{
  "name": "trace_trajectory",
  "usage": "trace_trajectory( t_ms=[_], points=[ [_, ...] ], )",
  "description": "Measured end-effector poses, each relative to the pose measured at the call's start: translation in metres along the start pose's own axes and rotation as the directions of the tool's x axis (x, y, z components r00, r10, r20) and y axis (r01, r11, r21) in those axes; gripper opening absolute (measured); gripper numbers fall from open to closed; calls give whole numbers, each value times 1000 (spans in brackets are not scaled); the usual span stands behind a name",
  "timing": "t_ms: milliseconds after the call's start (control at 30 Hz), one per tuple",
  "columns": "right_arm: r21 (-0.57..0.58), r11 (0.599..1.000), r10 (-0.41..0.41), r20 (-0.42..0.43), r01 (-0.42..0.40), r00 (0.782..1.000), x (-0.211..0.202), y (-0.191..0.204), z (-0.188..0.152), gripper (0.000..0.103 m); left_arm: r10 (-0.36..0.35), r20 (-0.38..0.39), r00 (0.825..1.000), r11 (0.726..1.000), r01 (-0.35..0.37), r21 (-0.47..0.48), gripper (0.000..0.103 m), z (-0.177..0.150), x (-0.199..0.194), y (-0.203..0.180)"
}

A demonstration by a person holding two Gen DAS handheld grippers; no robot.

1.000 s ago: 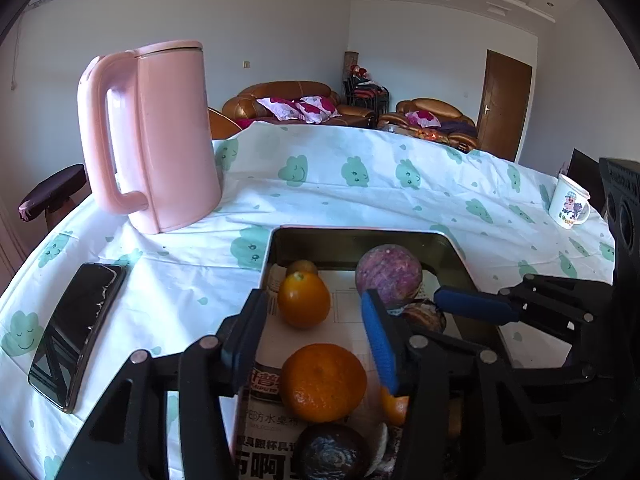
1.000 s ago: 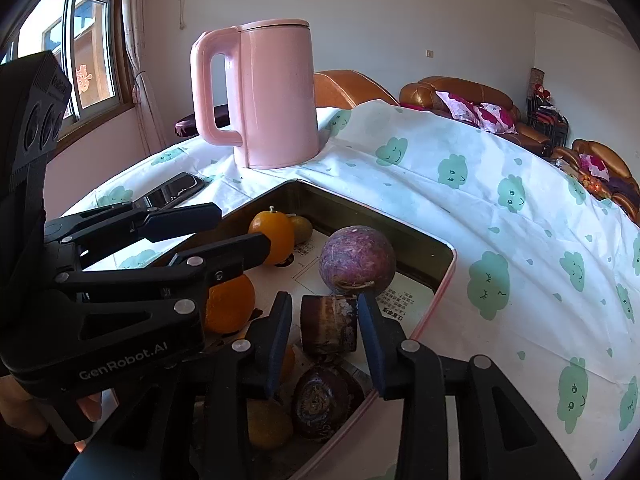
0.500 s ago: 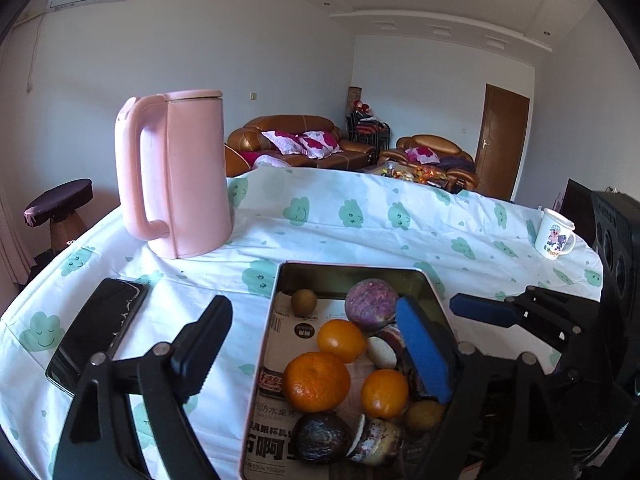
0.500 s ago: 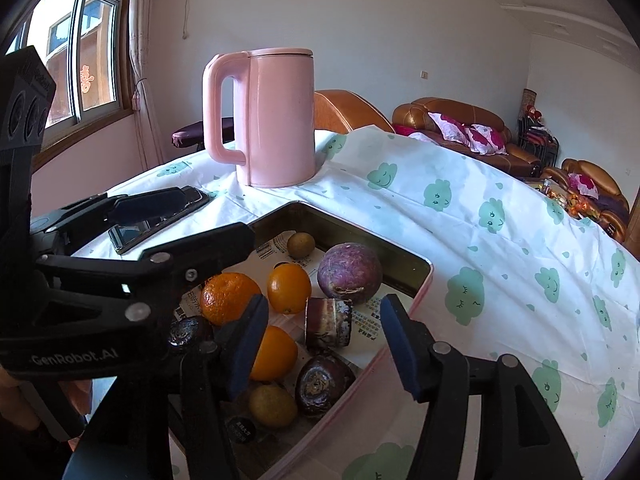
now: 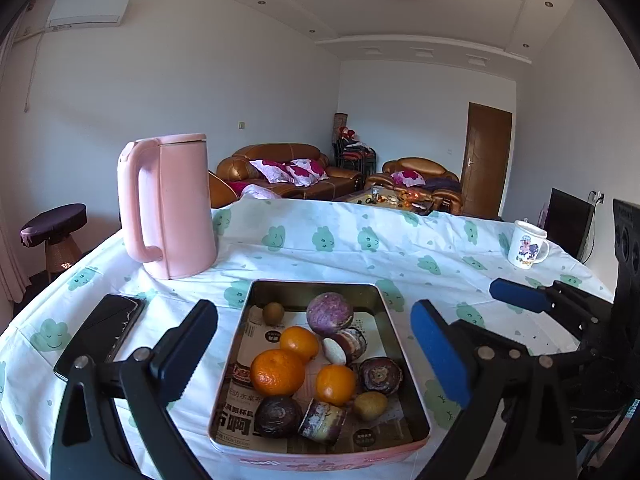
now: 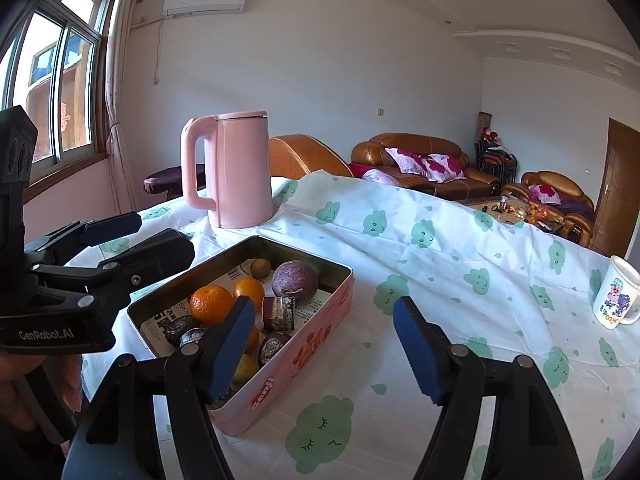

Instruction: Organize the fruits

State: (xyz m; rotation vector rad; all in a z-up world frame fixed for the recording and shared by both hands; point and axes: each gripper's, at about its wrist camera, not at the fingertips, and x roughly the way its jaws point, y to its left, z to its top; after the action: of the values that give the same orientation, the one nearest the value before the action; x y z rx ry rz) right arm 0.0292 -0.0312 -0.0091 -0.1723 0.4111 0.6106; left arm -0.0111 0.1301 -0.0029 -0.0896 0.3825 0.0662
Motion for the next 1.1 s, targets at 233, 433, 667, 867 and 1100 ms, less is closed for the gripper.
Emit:
trace_trajectory(
  t_ms=[233,433,667,867,1100],
  points=[
    [-14,1000,-19,15,19,1000,-14,-2,-2,74,-13,6,1000,1000,13,9,100,0,-4,-10],
    [-4,999,-42,14,42,999,-20,-10,-5,74,-10,19,1000,1000,10,18,103,2,-9,-16],
    [19,998,-53,16,52,998,-25,-19,-9,74,4,10,1000,1000,-4,28,103,3,-8,-19],
    [42,997,-67,10,66,998,-27,-29,-14,74,-1,32,999,1000,0,30,103,5,-13,-25],
    [71,994,-79,8,78,997,-30,-39,-20,74,34,31,999,998,-36,52,103,6,-12,-38]
  ],
)
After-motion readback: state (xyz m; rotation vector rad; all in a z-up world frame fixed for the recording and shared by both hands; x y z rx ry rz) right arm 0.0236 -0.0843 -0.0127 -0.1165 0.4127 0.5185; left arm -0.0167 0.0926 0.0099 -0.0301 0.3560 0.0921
